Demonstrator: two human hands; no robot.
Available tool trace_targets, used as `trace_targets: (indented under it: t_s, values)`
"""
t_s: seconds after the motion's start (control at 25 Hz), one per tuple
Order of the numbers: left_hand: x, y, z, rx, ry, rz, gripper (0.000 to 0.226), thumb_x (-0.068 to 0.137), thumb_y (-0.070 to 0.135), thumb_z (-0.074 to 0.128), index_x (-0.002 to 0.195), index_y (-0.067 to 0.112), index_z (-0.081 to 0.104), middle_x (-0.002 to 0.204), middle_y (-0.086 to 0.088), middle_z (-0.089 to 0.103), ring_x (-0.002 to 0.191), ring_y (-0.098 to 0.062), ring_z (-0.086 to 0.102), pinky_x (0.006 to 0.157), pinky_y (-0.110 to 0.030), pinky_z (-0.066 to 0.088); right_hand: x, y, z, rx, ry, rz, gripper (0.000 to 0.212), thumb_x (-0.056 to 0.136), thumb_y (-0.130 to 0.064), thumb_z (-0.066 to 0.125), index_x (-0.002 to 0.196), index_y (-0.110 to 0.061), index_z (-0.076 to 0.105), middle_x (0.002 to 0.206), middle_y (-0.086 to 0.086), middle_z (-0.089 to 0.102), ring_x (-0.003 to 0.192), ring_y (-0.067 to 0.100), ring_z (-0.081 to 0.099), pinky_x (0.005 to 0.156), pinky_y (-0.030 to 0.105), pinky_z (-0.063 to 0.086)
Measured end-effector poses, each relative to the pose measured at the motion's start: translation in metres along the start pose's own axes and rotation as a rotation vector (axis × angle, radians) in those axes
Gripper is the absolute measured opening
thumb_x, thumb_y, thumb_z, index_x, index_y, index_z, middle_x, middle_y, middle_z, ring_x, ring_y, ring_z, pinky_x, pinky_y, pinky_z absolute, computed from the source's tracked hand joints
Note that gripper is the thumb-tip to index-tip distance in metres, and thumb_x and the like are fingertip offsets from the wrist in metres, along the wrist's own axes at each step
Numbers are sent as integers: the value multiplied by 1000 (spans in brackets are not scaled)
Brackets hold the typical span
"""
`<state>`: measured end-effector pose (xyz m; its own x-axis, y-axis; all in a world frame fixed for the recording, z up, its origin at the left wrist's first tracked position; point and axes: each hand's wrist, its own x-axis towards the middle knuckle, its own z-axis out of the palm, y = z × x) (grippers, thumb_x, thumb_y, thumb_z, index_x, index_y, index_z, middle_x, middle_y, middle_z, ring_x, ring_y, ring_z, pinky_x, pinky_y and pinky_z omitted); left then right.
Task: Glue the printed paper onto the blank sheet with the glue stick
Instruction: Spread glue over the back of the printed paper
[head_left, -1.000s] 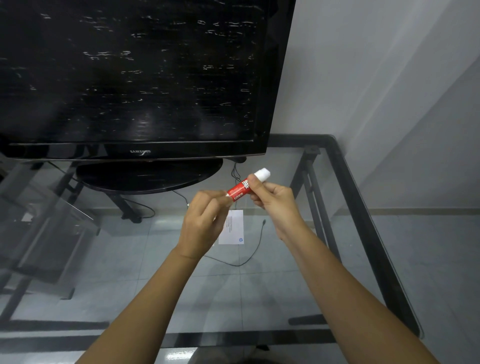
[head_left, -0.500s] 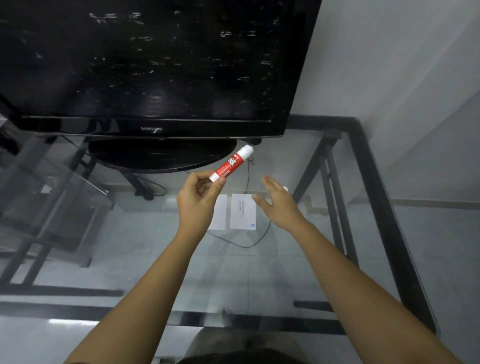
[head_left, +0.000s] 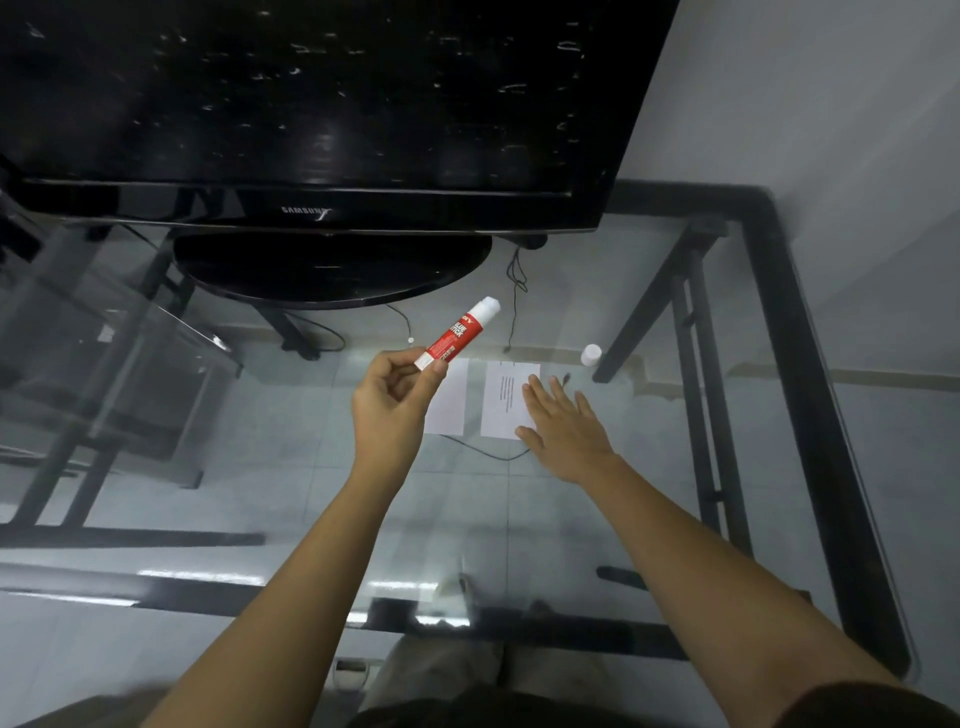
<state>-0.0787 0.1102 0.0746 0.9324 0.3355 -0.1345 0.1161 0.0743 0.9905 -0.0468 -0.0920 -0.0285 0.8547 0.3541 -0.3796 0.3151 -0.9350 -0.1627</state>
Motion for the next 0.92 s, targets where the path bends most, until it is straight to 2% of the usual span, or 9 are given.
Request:
trace_targets:
  t_s: [0.16, 0.24, 0.4, 0.52, 0.64, 0.72, 0.76, 0.84, 0.92]
  values:
    - [0, -18, 7, -28, -85, -60, 15, 81, 20, 70, 92, 26, 62, 87, 1, 67, 85, -15, 66, 74, -19, 53, -20, 16, 16, 14, 10, -16, 63, 97, -46, 23, 146, -16, -2, 157, 2, -6, 143, 24, -8, 113, 45, 0]
    - [1, -29, 12, -93, -110, -150, 17, 81, 18, 69, 95, 26, 63, 92, 1, 67, 87, -16, 66, 75, -20, 52, -25, 22, 22, 37, 18, -10, 65, 96, -49, 24, 146, -20, -4, 157, 1, -9, 143, 23, -10, 111, 44, -5]
    - [11, -44, 23, -464, -93, -439, 9, 88, 15, 60, 91, 16, 69, 84, 1, 66, 68, -8, 63, 62, -17, 51, -26, 28, 31, 131, 66, 19, 71, 93, -55, 25, 145, -22, -9, 157, -4, -7, 141, 15, -14, 108, 42, -13]
    - [22, -52, 29, -653, -29, -649, 13, 91, 21, 53, 87, 10, 59, 76, -5, 65, 54, -11, 58, 53, -18, 50, -29, 27, 38, 90, 152, 29, 69, 92, -56, 22, 146, -22, -3, 157, -6, -2, 137, 6, -20, 110, 41, -12]
    - [32, -58, 34, -701, -37, -737, 15, 92, 26, 47, 87, 11, 46, 71, -10, 67, 51, -16, 58, 52, -21, 52, -29, 25, 40, 78, 198, 48, 68, 91, -56, 21, 147, -22, 1, 157, -7, 2, 139, 8, -15, 111, 41, -10]
    - [34, -60, 37, -584, -71, -714, 12, 90, 22, 53, 88, 11, 47, 75, -8, 63, 54, -13, 58, 54, -20, 52, -29, 25, 39, 84, 206, 46, 69, 90, -56, 23, 147, -22, 3, 157, -7, 4, 142, 10, -8, 110, 42, -10]
    - [34, -61, 39, -438, -114, -648, 11, 88, 17, 57, 91, 12, 47, 79, -6, 61, 58, -12, 58, 56, -19, 52, -29, 25, 39, 85, 209, 45, 70, 89, -57, 24, 147, -22, 3, 157, -7, 4, 142, 11, -7, 110, 42, -10]
    - [30, -66, 37, 13, -255, -427, 26, 83, 15, 66, 101, 16, 48, 88, -1, 60, 69, -11, 60, 63, -18, 53, -29, 25, 39, 82, 214, 48, 73, 88, -59, 24, 147, -22, 2, 157, -7, 3, 142, 12, -7, 111, 43, -9]
    - [24, -69, 31, 440, -394, -150, 31, 80, 24, 71, 105, 21, 53, 93, 5, 62, 77, -11, 63, 65, -15, 53, -28, 25, 40, 78, 214, 55, 74, 87, -60, 24, 147, -22, 3, 157, -6, 3, 143, 13, -4, 111, 44, -7]
